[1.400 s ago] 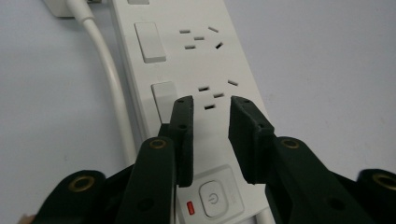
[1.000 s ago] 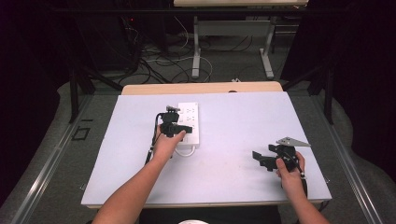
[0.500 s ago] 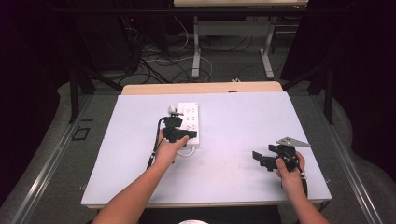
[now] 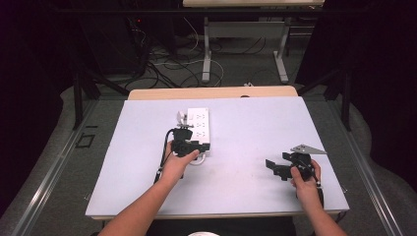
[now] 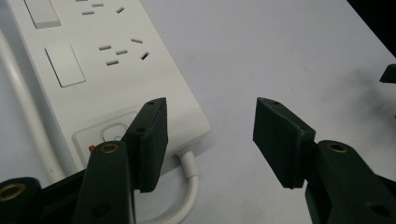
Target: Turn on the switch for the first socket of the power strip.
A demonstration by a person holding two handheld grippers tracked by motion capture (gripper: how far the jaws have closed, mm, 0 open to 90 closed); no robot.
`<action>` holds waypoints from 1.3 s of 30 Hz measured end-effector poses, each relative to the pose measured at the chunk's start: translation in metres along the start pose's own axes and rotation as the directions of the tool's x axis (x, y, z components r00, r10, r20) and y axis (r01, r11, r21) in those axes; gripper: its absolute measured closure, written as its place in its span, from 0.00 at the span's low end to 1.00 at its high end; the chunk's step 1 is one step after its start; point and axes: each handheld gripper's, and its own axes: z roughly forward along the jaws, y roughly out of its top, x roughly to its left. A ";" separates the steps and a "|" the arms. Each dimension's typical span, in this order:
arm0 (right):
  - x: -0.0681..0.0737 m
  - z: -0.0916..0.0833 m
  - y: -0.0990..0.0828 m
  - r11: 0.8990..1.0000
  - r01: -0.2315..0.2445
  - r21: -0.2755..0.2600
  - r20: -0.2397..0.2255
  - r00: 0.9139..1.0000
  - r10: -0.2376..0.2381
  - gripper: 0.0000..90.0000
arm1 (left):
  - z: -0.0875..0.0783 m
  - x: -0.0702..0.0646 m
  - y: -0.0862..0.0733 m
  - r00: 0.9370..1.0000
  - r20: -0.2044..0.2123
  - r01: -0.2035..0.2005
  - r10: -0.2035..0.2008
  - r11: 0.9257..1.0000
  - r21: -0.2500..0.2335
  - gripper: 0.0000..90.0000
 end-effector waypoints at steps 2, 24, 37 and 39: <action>0.000 0.000 0.000 1.000 0.001 0.001 0.000 1.000 -0.001 0.17 | -0.002 0.000 -0.003 1.000 -0.002 -0.015 0.015 1.000 -0.001 0.49; 0.001 0.000 0.000 1.000 -0.005 0.002 0.004 1.000 0.005 0.17 | -0.028 0.017 -0.023 0.999 -0.021 -0.051 0.050 0.998 -0.032 0.39; 0.000 0.001 -0.001 1.000 -0.005 0.002 0.004 1.000 0.005 0.17 | -0.048 0.028 -0.037 0.998 -0.049 -0.051 0.047 0.994 -0.092 0.31; 0.000 0.001 -0.001 1.000 -0.005 0.002 0.005 1.000 0.005 0.17 | -0.051 0.029 -0.039 0.997 -0.057 -0.062 0.057 0.993 -0.096 0.28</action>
